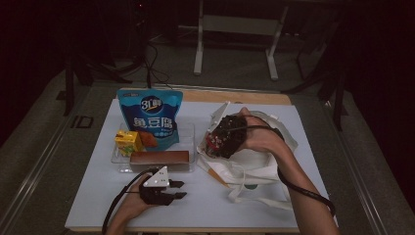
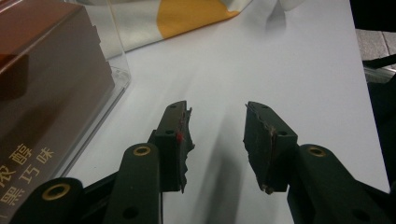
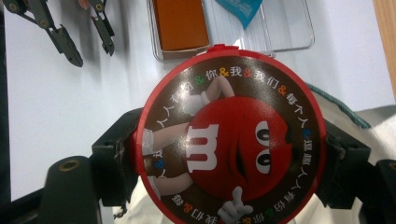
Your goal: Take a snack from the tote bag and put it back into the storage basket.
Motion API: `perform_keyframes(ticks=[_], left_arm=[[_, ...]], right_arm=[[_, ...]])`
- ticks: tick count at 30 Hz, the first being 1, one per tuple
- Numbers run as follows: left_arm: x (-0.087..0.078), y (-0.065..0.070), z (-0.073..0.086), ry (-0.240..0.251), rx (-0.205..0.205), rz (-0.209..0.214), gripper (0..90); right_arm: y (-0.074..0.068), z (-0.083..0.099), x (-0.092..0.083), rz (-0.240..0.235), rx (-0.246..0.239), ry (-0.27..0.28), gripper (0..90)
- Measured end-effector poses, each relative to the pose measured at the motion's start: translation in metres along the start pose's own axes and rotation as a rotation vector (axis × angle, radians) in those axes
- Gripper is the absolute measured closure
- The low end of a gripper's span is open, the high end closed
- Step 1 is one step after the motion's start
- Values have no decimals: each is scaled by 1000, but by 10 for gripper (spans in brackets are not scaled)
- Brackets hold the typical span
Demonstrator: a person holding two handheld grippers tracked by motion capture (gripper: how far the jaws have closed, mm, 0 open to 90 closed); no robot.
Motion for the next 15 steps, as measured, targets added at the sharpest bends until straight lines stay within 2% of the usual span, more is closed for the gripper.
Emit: perform_keyframes(ticks=[15], left_arm=[[0, 0, 0, 0, -2, 3, 599]], right_arm=[[-3, -15, -1, -21, -9, 40, 232]])
Point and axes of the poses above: each handheld gripper's, and its own axes: x roughly forward along the jaws, z roughly out of its underside, y roughly to its right, the point moved 4 cm from there along x, roughly forward along the jaws, and after that the axes turned 15 degrees about y, right-handed, at the moved point
